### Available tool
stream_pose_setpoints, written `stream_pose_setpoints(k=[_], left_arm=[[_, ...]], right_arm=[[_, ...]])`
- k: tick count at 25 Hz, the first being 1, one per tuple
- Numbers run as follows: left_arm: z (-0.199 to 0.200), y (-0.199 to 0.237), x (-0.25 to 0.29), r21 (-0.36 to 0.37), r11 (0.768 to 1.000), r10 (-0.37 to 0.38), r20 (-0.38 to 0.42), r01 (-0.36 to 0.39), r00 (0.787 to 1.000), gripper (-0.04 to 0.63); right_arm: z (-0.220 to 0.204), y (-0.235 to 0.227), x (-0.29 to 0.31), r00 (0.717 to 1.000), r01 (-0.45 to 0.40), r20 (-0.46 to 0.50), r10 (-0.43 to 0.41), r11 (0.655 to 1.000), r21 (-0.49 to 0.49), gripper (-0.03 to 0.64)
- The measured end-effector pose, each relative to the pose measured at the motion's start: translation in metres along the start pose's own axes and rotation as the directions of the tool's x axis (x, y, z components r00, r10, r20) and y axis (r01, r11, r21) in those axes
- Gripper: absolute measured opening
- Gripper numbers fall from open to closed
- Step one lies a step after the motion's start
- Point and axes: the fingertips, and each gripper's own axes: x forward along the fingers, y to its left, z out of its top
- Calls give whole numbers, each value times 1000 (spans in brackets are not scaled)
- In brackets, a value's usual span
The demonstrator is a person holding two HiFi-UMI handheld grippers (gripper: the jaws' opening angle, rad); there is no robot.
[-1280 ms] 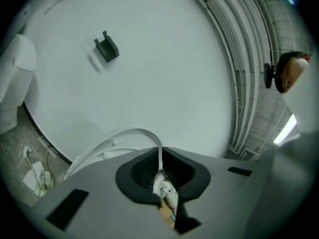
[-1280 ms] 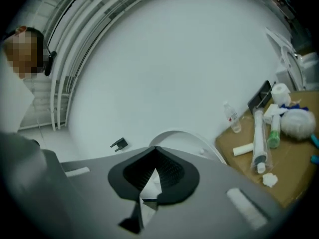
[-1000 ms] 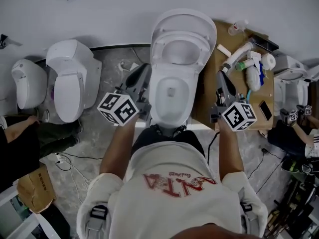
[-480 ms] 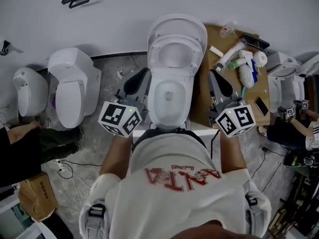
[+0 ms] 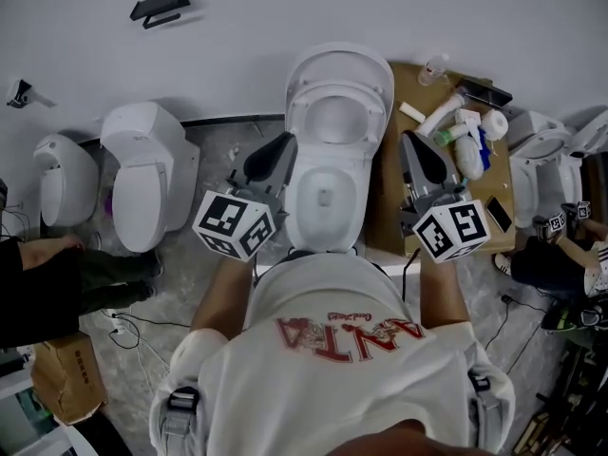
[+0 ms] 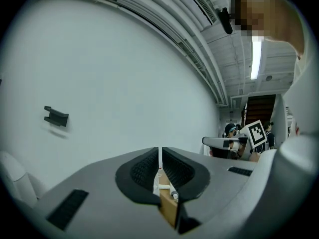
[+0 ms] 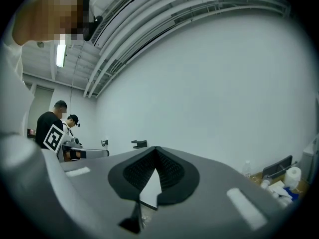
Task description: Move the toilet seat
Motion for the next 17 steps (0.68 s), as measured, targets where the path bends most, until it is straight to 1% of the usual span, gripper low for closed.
stream_pose_setpoints(k=[12,17], left_arm=[[10,-6,13,26,999,-42,7,42,999,28],[9,-8,16,24,999,-48,3,48,999,28]], right_arm=[[1,-4,6,1000,-17,-1,17,1000,-15,2],[-2,-6,5,1000,-23,-10,23,1000,-1,2]])
